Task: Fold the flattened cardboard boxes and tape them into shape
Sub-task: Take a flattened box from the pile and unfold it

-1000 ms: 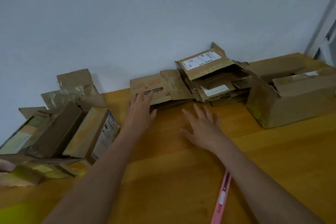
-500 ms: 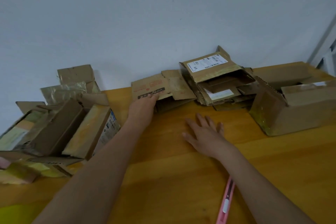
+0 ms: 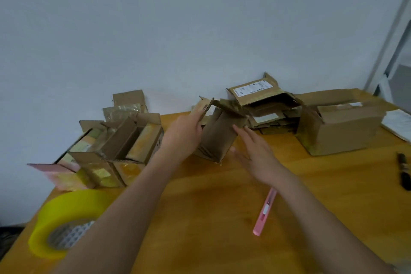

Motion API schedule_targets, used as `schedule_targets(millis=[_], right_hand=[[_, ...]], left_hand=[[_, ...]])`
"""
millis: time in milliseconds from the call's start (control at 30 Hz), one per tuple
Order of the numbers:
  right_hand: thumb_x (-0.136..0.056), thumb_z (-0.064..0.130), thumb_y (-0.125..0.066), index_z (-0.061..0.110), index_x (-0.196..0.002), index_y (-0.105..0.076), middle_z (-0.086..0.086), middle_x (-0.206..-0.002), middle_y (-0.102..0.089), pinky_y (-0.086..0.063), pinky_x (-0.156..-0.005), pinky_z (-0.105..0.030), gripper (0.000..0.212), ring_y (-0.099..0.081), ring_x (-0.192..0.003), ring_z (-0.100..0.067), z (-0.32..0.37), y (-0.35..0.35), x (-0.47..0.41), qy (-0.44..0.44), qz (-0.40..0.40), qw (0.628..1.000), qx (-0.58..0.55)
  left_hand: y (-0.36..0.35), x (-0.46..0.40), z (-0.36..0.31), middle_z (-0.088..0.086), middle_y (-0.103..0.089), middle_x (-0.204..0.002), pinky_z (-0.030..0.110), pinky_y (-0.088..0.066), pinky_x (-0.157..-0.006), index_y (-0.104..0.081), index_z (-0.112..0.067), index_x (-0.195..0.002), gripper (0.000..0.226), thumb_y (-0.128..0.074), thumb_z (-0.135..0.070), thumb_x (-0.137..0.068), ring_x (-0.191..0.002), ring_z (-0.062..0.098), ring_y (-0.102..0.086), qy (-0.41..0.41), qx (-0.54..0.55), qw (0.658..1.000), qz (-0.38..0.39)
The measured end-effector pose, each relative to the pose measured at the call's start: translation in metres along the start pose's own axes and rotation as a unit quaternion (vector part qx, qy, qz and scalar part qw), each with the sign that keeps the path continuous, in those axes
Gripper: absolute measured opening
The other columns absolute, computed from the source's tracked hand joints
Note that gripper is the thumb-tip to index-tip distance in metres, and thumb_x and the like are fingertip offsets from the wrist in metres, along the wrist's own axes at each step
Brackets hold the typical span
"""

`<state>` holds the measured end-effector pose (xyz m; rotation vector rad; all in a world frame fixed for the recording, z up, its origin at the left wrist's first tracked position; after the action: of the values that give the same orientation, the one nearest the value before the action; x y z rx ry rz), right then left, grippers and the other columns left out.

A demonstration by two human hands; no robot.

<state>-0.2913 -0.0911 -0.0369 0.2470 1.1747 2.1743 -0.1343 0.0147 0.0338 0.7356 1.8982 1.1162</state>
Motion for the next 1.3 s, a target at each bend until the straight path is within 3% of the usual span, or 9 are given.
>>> schedule_targets(millis=[233,333,433,633,767,867,1000,1100,1300], right_hand=[[-0.101,0.052,-0.026,0.023,-0.148,-0.037,0.004,-0.153,-0.039,-0.025,-0.104,-0.021,0.056,-0.034,-0.136,-0.006,0.045,0.048,0.039,0.060,-0.068,0.993,-0.077],[-0.100,0.053,-0.025,0.026,-0.122,-0.063,0.009,-0.125,-0.059,-0.037,-0.091,-0.018,0.052,-0.050,-0.112,0.001,0.061,0.069,0.050,0.092,-0.107,0.980,-0.143],[-0.096,0.056,-0.030,0.032,-0.103,-0.067,0.016,-0.111,-0.050,-0.035,-0.093,-0.015,0.045,-0.045,-0.112,0.004,0.066,0.075,0.052,0.125,-0.123,0.974,-0.144],[-0.084,0.065,-0.053,0.040,-0.104,-0.055,0.017,-0.141,-0.034,-0.028,-0.109,-0.034,0.033,-0.026,-0.138,-0.003,0.049,0.049,0.047,0.123,0.031,0.972,-0.199],[-0.091,0.031,-0.066,0.042,-0.106,-0.052,0.014,-0.124,-0.041,-0.036,-0.094,-0.012,0.024,-0.041,-0.118,0.005,0.043,0.044,0.041,0.118,-0.031,0.975,-0.186],[-0.091,0.024,-0.066,0.044,-0.110,-0.050,0.025,-0.120,-0.045,-0.040,-0.093,-0.016,0.032,-0.042,-0.112,0.012,0.037,0.040,0.037,0.106,-0.092,0.968,-0.209],[-0.091,0.025,-0.067,0.048,-0.131,-0.038,0.023,-0.124,-0.049,-0.046,-0.092,-0.019,0.055,-0.048,-0.110,0.013,0.033,0.027,0.035,0.086,-0.137,0.950,-0.268],[-0.091,0.031,-0.065,0.046,-0.126,-0.046,0.026,-0.121,-0.052,-0.050,-0.096,-0.027,0.042,-0.050,-0.111,0.012,0.034,0.018,0.034,0.083,-0.140,0.949,-0.270],[-0.091,0.048,-0.056,0.027,-0.108,-0.066,0.016,-0.115,-0.062,-0.050,-0.098,-0.042,0.029,-0.057,-0.116,-0.009,0.034,0.014,0.039,0.142,-0.091,0.938,-0.302]], left_hand=[[0.054,0.044,-0.011,0.002,-0.061,-0.076,0.020,-0.038,-0.054,-0.057,-0.018,-0.083,0.021,-0.047,-0.016,-0.101,-0.065,0.013,-0.055,0.062,0.101,0.993,-0.013],[0.078,0.050,-0.008,0.005,-0.067,-0.083,0.025,-0.044,-0.060,-0.068,-0.014,-0.095,0.019,-0.050,-0.019,-0.101,-0.069,0.016,-0.056,0.073,0.110,0.990,-0.049],[0.088,0.051,-0.003,0.007,-0.069,-0.092,0.034,-0.053,-0.076,-0.070,-0.012,-0.114,0.024,-0.053,-0.021,-0.100,-0.076,0.016,-0.058,0.086,0.128,0.987,-0.047],[0.061,0.054,0.026,0.001,-0.069,-0.108,0.027,-0.045,-0.078,-0.071,-0.016,-0.118,0.025,-0.060,-0.025,-0.096,-0.093,0.014,-0.060,0.157,0.236,0.958,0.030],[0.064,0.071,0.033,-0.002,-0.069,-0.095,0.017,-0.047,-0.068,-0.070,-0.013,-0.110,0.028,-0.053,-0.033,-0.100,-0.071,0.000,-0.054,0.175,0.229,0.926,-0.246],[0.061,0.108,0.019,0.001,-0.057,-0.077,0.009,-0.038,-0.062,-0.062,-0.006,-0.084,0.022,-0.049,-0.017,-0.099,-0.066,0.006,-0.044,-0.024,0.166,0.880,-0.444],[0.013,0.134,0.013,-0.006,-0.060,-0.102,0.013,-0.046,-0.079,-0.065,-0.006,-0.107,0.051,-0.042,-0.050,-0.099,-0.092,-0.001,-0.053,-0.091,0.189,0.934,-0.289],[-0.001,0.134,0.018,-0.024,-0.049,-0.113,0.002,-0.038,-0.092,-0.054,-0.021,-0.124,0.048,-0.051,-0.055,-0.090,-0.107,-0.008,-0.045,-0.045,0.213,0.945,-0.244],[-0.002,0.122,0.028,-0.032,-0.054,-0.090,0.014,-0.049,-0.073,-0.055,-0.038,-0.090,0.003,-0.055,-0.041,-0.090,-0.089,-0.005,-0.055,-0.051,0.257,0.934,-0.243]])
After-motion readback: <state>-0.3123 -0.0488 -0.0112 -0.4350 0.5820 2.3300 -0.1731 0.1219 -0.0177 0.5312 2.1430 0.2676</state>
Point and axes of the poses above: each hand's wrist, its own x-axis away from the middle knuckle, its own y-axis out of the back of the hand, z = x × y, the point moved 2 cm from there along -x, towards the middle knuckle
